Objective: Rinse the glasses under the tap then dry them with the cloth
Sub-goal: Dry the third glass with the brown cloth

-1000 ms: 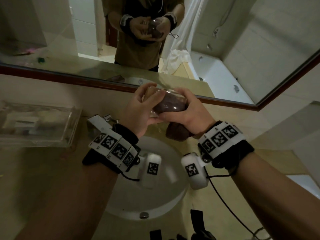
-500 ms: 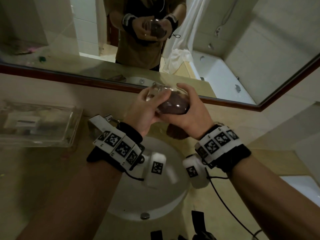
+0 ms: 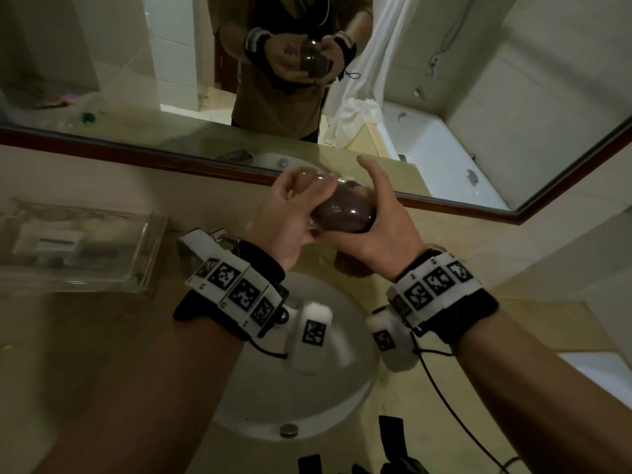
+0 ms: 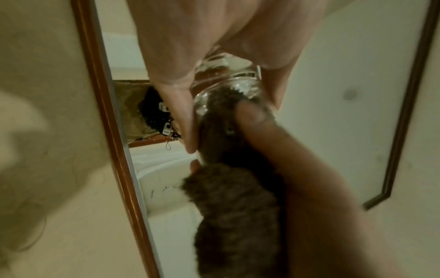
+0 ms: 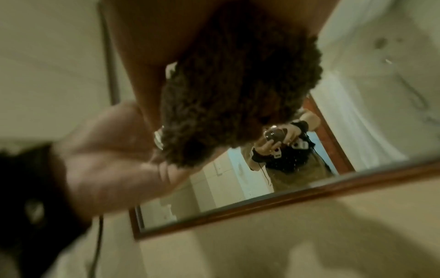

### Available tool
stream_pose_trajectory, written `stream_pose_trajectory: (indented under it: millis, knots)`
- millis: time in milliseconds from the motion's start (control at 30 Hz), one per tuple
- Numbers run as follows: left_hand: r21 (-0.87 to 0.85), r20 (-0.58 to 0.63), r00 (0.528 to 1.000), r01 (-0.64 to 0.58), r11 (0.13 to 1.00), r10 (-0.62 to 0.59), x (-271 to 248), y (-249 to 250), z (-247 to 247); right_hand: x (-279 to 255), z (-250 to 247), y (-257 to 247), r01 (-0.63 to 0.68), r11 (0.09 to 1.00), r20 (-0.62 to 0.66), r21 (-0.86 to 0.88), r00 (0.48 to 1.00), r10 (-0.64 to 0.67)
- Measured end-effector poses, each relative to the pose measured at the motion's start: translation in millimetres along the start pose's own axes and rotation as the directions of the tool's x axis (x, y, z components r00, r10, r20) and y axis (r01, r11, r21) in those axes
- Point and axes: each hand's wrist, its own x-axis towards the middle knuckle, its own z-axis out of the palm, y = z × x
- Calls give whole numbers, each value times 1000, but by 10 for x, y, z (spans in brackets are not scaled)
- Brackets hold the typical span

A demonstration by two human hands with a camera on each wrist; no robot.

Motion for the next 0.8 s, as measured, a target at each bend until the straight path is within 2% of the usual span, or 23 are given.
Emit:
stream_pose_trajectory:
  millis: [67,133,233,300,367,433,500,567,633,733,800]
  knots:
    - [38,-17,999,-37,999,38,-19,-18,-16,52,-16,13,-109,979,28,175,994,105]
    - [28,-9,999,-41,999,41,-34,-24,-23,67,-25,-15,-121,980,42,157,992,116]
    - [-36,20,1000,24,999,-23,-27,9,-25,15,-25,-92,29,998,5,-64,1000,-29]
    - [-31,49,996,70,997,-68,-12,44,-22,-7,-21,-112,182,949,16,-258,983,-185]
    - [-17,25,998,61,998,-60,-10,76,-7,-17,-7,-101,218,922,29,-320,975,-220]
    - [1,-21,999,24,1000,-24,-8,71,4,-23,4,-82,148,954,26,-263,989,-146]
    - [39,-23,999,-25,999,26,-19,49,5,-12,0,-53,31,996,10,-82,999,-31]
    - [102,-11,998,-67,993,68,-28,14,-2,21,-17,2,-109,983,37,148,994,105]
    - [145,16,996,-92,985,91,-39,-11,-3,29,-49,39,-178,948,78,264,984,163]
    - [100,39,998,-58,993,54,-34,9,25,-17,-63,-17,-106,976,26,193,994,102]
    - [65,41,999,9,998,-11,-10,41,70,-48,-61,-43,5,1000,-30,5,1000,-5]
